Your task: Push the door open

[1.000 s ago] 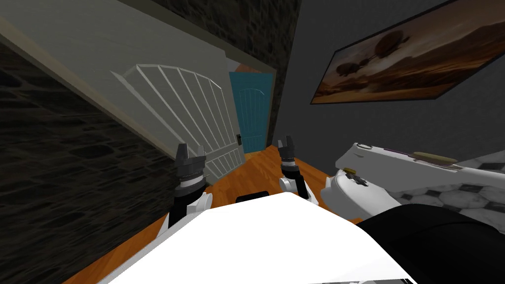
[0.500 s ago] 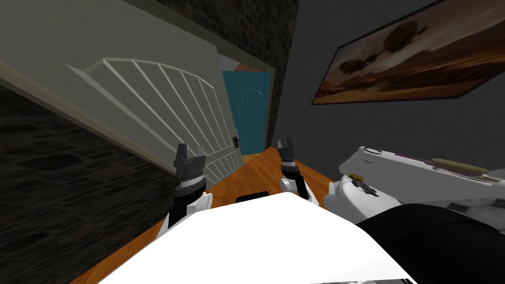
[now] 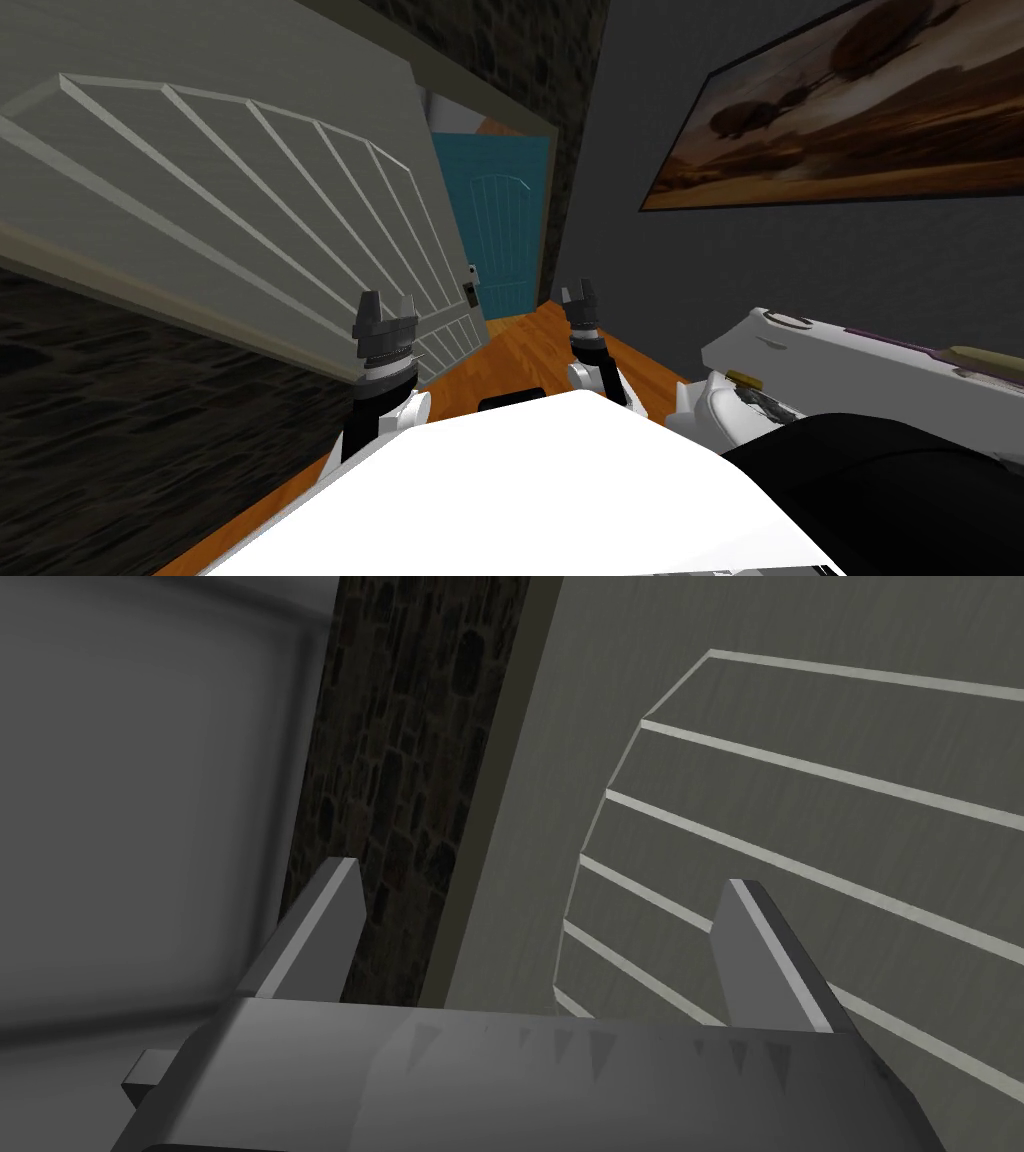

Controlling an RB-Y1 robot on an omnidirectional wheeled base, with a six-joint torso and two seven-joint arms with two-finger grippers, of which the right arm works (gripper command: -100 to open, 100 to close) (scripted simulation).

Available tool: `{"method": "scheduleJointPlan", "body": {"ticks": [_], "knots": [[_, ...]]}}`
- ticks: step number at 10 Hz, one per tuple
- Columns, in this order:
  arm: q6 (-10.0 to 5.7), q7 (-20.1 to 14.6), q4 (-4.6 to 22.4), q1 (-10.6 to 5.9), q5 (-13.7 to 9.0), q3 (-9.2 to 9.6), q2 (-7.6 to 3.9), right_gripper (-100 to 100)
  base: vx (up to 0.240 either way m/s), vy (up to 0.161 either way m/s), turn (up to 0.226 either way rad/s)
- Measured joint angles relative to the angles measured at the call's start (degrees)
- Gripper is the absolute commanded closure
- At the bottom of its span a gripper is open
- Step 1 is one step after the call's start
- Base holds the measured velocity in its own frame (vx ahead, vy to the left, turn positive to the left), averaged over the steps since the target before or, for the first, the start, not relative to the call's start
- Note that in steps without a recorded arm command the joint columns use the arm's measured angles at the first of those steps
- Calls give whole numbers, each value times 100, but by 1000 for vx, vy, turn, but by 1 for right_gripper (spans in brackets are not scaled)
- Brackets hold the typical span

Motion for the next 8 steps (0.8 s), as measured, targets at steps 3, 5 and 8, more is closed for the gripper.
{"method": "scheduleJointPlan", "body": {"ticks": [3,5,8], "knots": [[5,-313,58,30,-35,11,-29,-100,159,-123,19],[4,-525,91,59,-59,18,-52,-100,153,-117,17],[17,-835,129,95,-98,21,-81,-100,102,-72,30]]}}
